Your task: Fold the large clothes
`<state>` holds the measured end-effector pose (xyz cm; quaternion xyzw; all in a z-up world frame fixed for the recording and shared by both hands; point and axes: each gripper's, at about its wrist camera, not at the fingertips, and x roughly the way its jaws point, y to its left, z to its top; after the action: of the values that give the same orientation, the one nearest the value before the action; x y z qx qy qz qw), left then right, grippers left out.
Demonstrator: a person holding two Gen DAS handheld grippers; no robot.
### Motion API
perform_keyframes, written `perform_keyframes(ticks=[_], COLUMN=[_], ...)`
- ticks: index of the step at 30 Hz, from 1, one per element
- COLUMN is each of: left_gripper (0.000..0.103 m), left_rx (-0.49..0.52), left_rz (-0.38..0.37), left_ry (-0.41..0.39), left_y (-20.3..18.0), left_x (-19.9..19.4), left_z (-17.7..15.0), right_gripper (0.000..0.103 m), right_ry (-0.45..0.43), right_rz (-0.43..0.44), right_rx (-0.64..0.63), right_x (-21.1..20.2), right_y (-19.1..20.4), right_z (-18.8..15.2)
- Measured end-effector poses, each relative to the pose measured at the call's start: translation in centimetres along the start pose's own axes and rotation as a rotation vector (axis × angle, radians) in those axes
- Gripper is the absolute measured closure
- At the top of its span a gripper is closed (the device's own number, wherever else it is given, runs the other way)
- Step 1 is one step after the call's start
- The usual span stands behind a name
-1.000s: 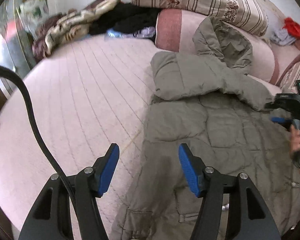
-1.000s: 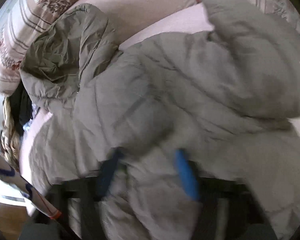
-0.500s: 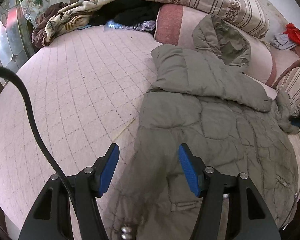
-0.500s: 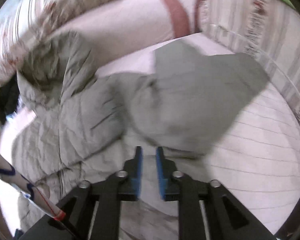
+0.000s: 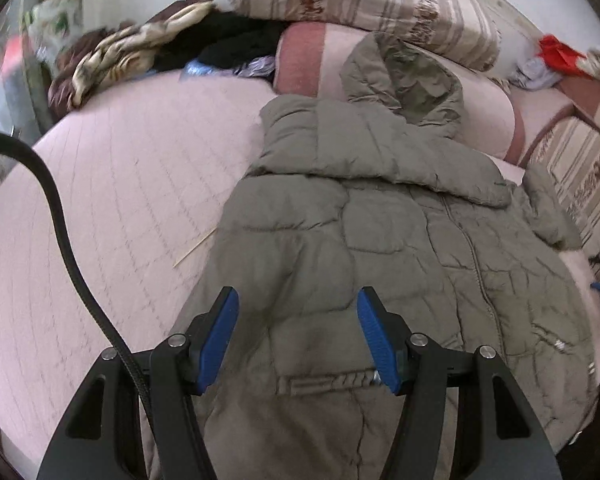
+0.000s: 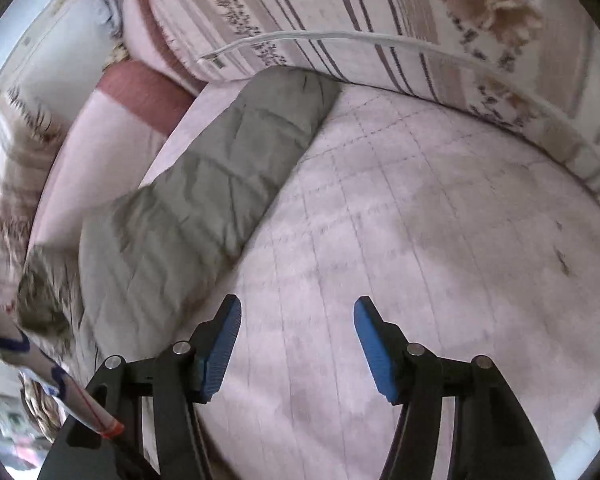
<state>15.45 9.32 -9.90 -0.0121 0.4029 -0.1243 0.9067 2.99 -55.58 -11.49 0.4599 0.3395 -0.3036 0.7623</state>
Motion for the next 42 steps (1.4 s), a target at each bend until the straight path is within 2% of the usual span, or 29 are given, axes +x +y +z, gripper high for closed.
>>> perform_keyframes(ticks=[7,11,12,13,15,18,21,25,28,30,32,34,35,39,42], left_gripper=[0.042,0.042,0.042,0.041,0.04,0.04,0.04,0.04,0.04,0.04,0.04,0.04,0.04,0.04,0.04], left_rx=[0.051,0.088,0.097,0.105,0.12,0.138,0.126,0.062,0.055,0.055,0.054,0.056,0.056,0.043,0.044], left_rz=[-0.039,-0.022,-0.016,-0.013,-0.003,0.013,0.009,-0.085,-0.097,-0.096,-0.106,-0.099,-0.098,-0.103,-0.092], left_ry=[0.031,0.063,0.069,0.071,0.069,0.065,0.07,0.089,0.052,0.022,0.007,-0.004,-0.009,-0.017,-0.016], left_y=[-2.2,-3.2,-3.4,-3.6,-3.9,-4.3,-4.1,-3.2,-3.0,-2.9,-2.7,-2.5,-2.4,-1.7,-1.4], left_x=[3.2,5.0,5.4,5.6,5.7,5.7,5.6,4.5,3.0,2.0,1.1,0.4,0.0,-0.8,-0.8], left_z=[1.1,1.3,1.2,1.2,1.0,0.9,1.0,1.2,1.4,1.6,1.6,1.6,1.5,1.4,1.2], right_gripper=[0.038,0.03,0.033,0.057,0.091,0.095,0.1,0.103,0.103,0.102,0.092,0.038,0.035,0.034,0.035], right_ry=[-0.013,-0.059,-0.065,-0.065,-0.048,-0.086,-0.144,-0.284,-0.331,-0.319,-0.262,-0.186,-0.165,-0.095,-0.055], right_rz=[0.018,0.014,0.009,0.003,-0.026,-0.066,-0.127,-0.212,-0.177,-0.112,-0.035,0.0,0.01,-0.004,-0.011], right_rx=[0.067,0.083,0.088,0.085,0.071,0.04,-0.027,-0.147,-0.22,-0.268,-0.275,-0.255,-0.234,-0.142,-0.07], right_x=[6.1,7.7,7.9,8.1,8.4,6.8,3.2,-4.2,-8.9,-10.9,-11.4,-10.0,-9.4,-5.9,-3.4], right_y=[1.7,2.5,2.8,3.1,3.4,3.9,5.4,8.8,12.1,14.3,15.1,14.8,14.1,10.0,6.6], right_z=[4.5,6.7,7.4,8.0,8.6,9.3,9.8,10.0,9.0,7.8,6.4,5.5,4.8,2.2,1.4])
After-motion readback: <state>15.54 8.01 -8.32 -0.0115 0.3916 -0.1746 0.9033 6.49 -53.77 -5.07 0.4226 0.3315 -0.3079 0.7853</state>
